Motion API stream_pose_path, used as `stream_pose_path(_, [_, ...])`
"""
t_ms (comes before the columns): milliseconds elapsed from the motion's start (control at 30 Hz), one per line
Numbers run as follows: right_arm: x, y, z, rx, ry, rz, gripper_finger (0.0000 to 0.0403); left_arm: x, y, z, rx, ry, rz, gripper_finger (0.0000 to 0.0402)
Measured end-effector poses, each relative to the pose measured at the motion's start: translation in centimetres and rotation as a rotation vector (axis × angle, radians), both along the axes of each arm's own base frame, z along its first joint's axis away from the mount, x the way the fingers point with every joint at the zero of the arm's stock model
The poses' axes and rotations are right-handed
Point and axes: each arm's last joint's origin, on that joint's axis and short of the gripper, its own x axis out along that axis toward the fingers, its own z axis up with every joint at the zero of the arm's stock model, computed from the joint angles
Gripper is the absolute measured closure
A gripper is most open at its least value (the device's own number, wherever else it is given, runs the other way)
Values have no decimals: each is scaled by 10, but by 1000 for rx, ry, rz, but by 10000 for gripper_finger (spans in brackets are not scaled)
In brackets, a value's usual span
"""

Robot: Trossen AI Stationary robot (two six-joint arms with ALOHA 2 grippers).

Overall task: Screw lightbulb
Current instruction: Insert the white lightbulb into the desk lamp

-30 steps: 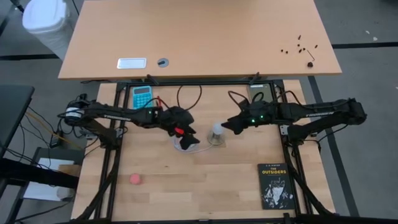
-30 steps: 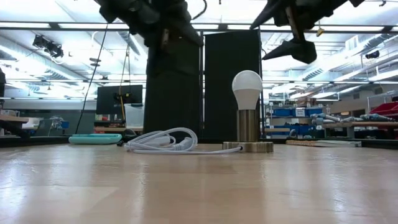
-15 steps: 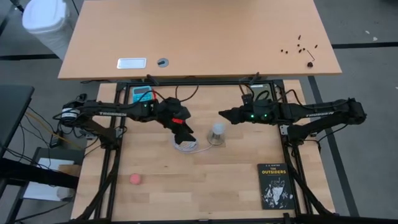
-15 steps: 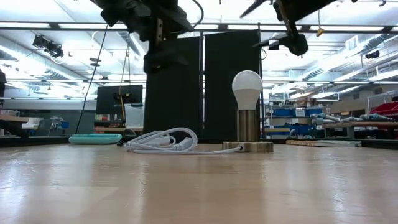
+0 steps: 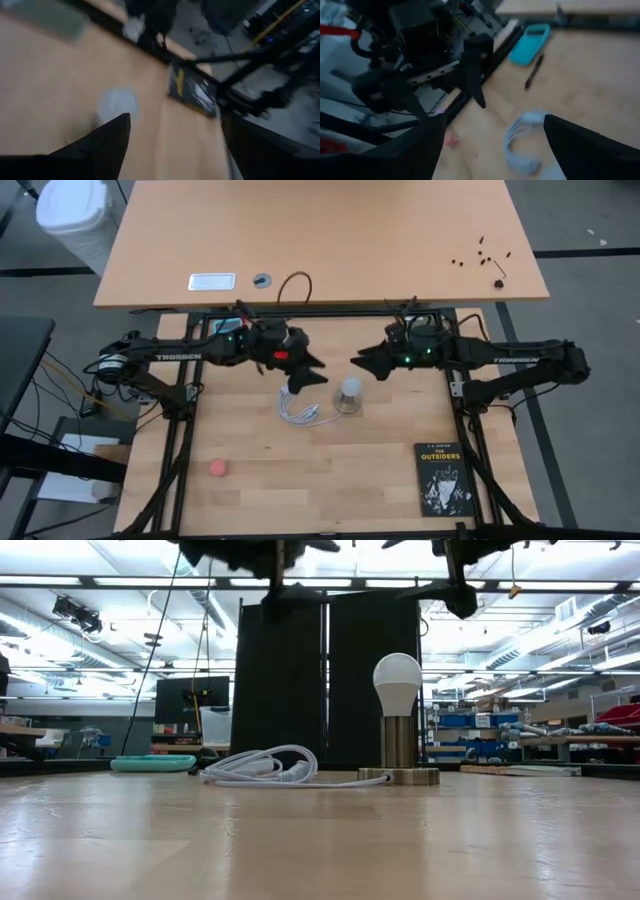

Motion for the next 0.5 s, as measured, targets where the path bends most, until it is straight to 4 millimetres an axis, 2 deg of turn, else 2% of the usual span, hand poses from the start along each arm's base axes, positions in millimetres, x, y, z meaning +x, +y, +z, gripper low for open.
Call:
stream_pose_path(133, [-2,-9,23,-187,-31,26,56,3,4,24,124,-70,36,83])
stream_pose_path(233, [-5,-16,37,-321,-41,26,56,3,8,37,142,-110,59,83])
stream_pose_path(367, [-10,-23,59,-318,-111,-1,56,3,11,46,52,-121,95,83])
stream_pose_path(500, [-14,-26,77,-313,-168,52,56,3,10,58,29,-157,101,83])
